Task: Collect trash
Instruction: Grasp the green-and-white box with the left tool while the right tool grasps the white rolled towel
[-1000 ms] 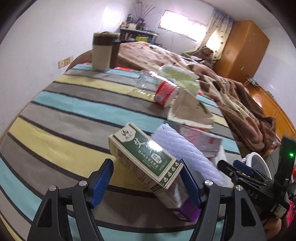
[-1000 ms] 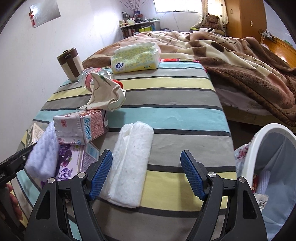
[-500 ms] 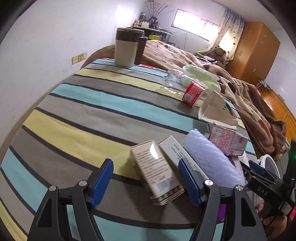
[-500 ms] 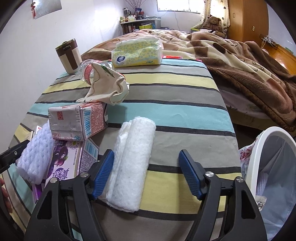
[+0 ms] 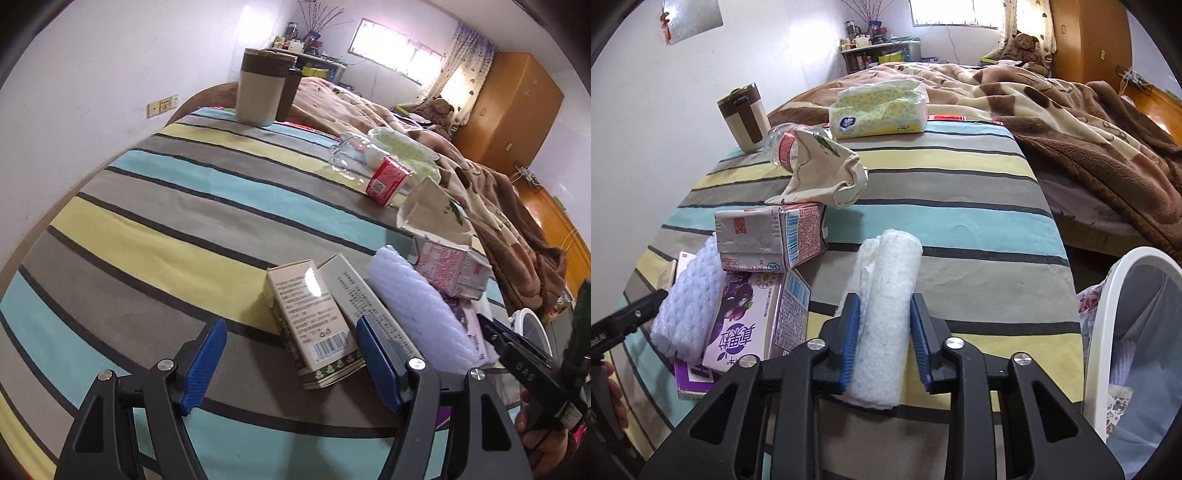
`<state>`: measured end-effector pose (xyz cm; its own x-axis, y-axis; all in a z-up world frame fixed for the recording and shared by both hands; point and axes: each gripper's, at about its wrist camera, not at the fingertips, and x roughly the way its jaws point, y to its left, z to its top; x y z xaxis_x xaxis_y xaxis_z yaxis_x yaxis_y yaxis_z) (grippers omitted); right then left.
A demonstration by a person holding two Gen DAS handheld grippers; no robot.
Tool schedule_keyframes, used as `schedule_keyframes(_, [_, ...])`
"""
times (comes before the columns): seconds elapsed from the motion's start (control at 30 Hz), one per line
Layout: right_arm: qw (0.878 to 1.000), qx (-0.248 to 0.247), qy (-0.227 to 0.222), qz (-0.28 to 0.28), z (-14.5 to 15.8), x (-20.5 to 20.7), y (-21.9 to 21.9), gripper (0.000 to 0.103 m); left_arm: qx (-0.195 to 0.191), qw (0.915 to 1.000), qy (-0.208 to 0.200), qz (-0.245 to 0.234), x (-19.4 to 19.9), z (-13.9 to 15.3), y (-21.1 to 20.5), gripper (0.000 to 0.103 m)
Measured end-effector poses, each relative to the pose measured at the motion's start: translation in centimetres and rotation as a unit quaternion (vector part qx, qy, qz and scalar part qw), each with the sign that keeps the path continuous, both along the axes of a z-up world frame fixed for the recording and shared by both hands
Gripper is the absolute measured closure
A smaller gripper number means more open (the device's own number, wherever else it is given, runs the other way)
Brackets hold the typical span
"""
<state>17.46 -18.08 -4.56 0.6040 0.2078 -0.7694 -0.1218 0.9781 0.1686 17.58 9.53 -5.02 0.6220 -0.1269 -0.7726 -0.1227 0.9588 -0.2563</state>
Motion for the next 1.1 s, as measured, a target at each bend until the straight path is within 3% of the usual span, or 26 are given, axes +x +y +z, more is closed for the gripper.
schedule_keyframes(0.63, [1.000, -0.005, -0.006, -0.004, 0.1, -0.1, -0.1, 0.080, 0.100, 0.9941, 0.034, 0.023, 1.8, -1.5, -0.4, 0.032])
schedule_keyframes(0.73, [1.000, -0.004, -0.007, -0.004, 0.1, -0.1, -0.2, 0.080, 0.106, 0.9934, 0.033, 0.027, 1.8, -1.5, -0.2, 0.041])
schedule_keyframes(0.9, [1.000, 0.000, -0.015, -0.004, 0.3, -0.5, -0.2, 0.083, 0.100, 0.9939, 0.031, 0.034, 1.8, -1.2, 0.9, 0.071])
schedule_keyframes(1.1, [1.000, 0.009, -0.024, -0.009, 0.7, -0.9, -0.4, 0.084, 0.097, 0.9945, 0.012, 0.035, 0.9, -0.4, 1.0, 0.072])
